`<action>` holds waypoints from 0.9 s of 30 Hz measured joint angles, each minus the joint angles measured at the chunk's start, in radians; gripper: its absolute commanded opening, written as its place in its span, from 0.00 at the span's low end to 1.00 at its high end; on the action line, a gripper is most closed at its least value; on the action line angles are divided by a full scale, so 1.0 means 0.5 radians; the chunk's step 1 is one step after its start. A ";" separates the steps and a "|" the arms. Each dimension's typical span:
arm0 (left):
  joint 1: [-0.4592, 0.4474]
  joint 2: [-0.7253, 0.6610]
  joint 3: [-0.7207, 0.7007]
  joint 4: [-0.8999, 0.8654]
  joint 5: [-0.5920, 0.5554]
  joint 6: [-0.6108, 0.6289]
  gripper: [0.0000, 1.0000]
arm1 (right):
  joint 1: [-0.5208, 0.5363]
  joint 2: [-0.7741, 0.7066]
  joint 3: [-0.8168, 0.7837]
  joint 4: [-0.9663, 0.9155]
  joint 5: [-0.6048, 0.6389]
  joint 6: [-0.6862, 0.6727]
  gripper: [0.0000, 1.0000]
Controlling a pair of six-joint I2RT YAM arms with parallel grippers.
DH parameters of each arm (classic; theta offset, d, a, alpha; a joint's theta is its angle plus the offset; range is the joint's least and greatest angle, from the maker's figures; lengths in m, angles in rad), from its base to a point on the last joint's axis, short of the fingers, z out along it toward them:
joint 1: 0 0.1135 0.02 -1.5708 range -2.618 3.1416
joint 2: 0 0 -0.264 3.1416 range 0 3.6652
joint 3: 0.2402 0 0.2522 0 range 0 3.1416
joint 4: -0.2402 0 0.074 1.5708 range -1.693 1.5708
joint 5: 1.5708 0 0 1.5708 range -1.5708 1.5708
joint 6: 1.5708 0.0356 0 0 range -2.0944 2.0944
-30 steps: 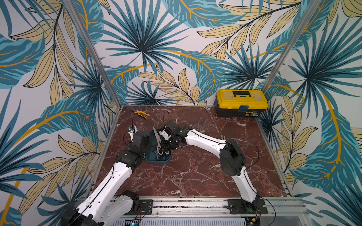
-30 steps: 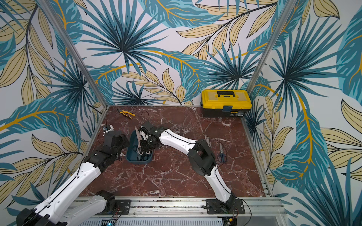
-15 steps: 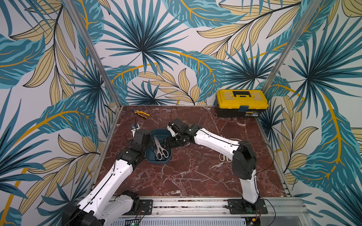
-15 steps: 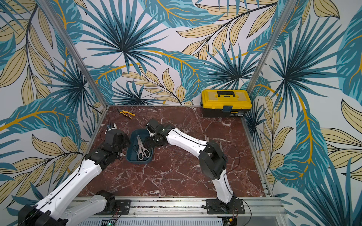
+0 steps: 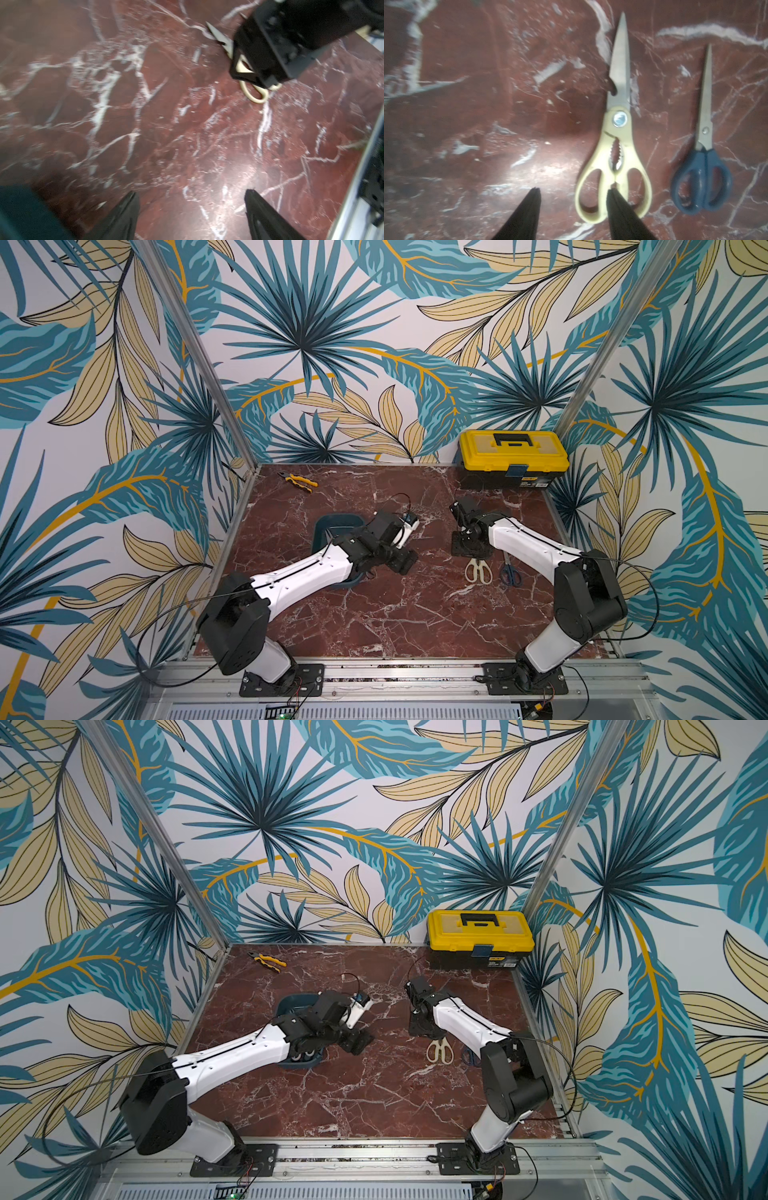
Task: Put the scissors into the storage box
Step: Pick up the scissors from the center of the board.
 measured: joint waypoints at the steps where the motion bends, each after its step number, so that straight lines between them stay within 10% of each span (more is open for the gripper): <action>1: -0.034 0.027 0.010 0.002 0.037 0.027 0.86 | -0.013 -0.006 -0.022 -0.005 0.008 0.001 0.56; 27: -0.048 0.088 0.013 0.063 -0.025 0.096 0.86 | -0.247 -0.046 -0.394 0.243 -0.238 -0.024 0.39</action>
